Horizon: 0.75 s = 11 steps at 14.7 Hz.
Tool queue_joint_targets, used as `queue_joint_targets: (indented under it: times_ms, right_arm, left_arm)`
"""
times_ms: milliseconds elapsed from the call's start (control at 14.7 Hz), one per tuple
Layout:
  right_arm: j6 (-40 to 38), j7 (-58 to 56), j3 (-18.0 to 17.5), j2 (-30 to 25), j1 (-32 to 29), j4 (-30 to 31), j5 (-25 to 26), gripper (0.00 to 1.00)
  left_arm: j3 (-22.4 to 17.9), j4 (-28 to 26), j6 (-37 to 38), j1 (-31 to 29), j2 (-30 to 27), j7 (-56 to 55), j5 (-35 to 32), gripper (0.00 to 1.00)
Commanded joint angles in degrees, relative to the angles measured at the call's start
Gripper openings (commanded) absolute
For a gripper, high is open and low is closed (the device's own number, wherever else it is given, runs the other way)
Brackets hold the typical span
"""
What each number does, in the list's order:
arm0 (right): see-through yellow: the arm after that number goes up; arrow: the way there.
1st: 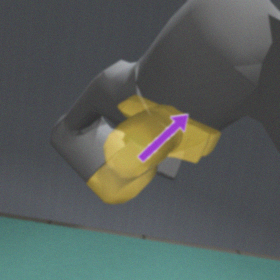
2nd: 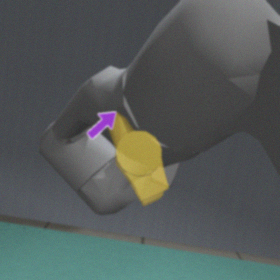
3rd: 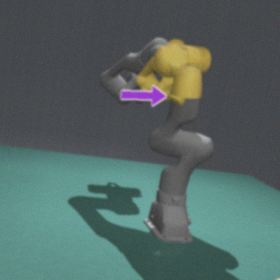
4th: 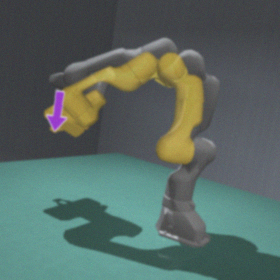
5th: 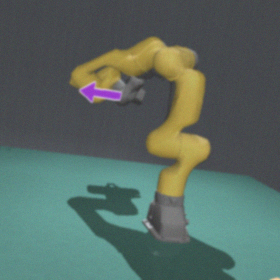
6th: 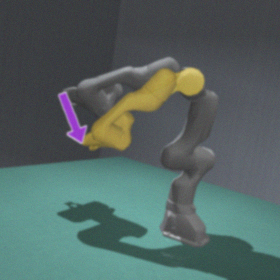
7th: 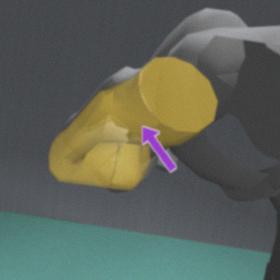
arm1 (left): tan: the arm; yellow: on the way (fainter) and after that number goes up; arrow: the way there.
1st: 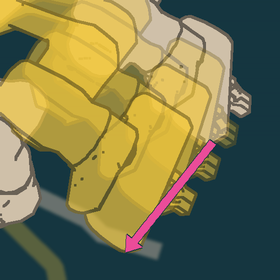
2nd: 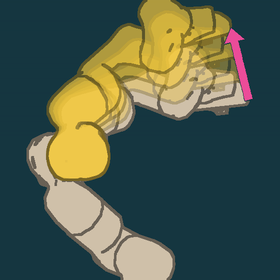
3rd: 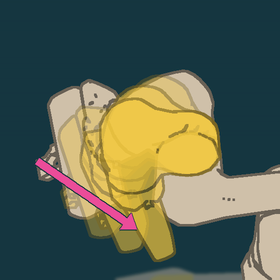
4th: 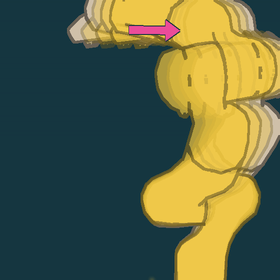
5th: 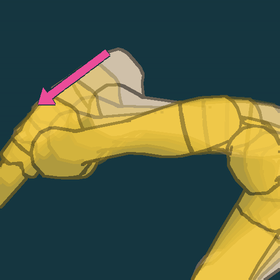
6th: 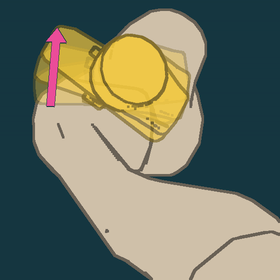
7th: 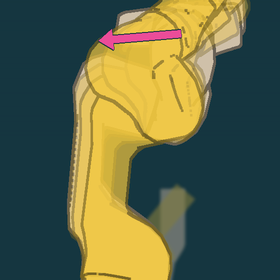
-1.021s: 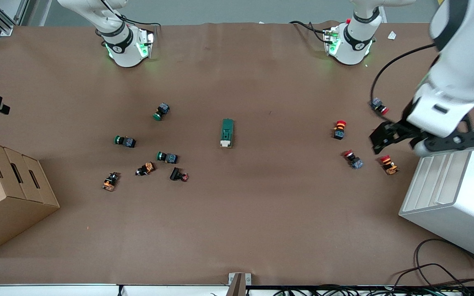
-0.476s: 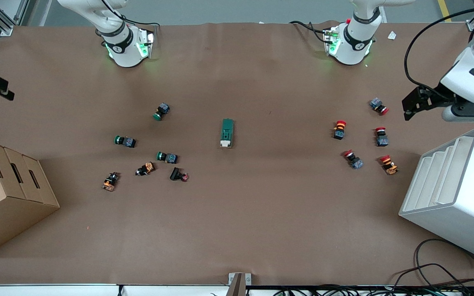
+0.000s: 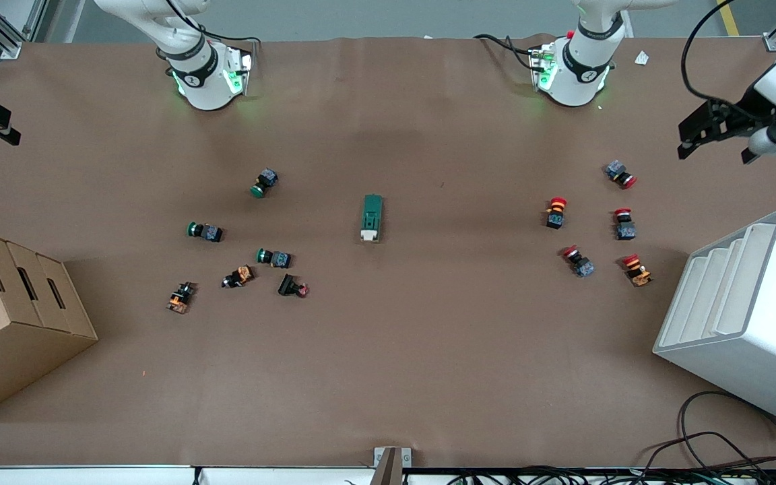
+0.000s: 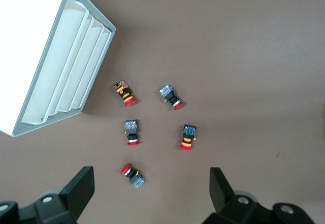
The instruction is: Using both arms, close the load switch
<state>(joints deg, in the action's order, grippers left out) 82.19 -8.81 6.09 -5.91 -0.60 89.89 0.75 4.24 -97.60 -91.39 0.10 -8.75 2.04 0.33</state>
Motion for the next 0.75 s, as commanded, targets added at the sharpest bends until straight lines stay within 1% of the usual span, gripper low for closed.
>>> queue_joint_targets:
  times_ms: [0, 272, 545, 681]
  right_arm:
    - [0.8, -0.2, -1.3, -1.5, -1.4, 1.8, 0.4, 1.00]
    - [0.4, 0.3, -1.2, -1.4, -1.6, 1.4, -0.8, 1.00]
    - [-0.4, 0.5, -0.9, -1.4, -2.9, 0.9, -4.6, 1.00]
    - [-0.4, 1.0, -1.0, -1.4, -3.0, 0.7, -4.7, 1.00]
  left_arm:
    - [0.0, -1.4, 0.2, 0.1, -1.3, 1.1, 1.2, 1.00]
    - [0.4, -0.6, 0.3, 0.4, -0.7, 0.7, 2.0, 1.00]
    - [0.4, 0.0, 0.2, 1.0, -0.4, 0.2, 2.3, 1.00]
    - [0.4, 0.1, 0.3, 1.4, -0.3, 0.2, 2.3, 1.00]
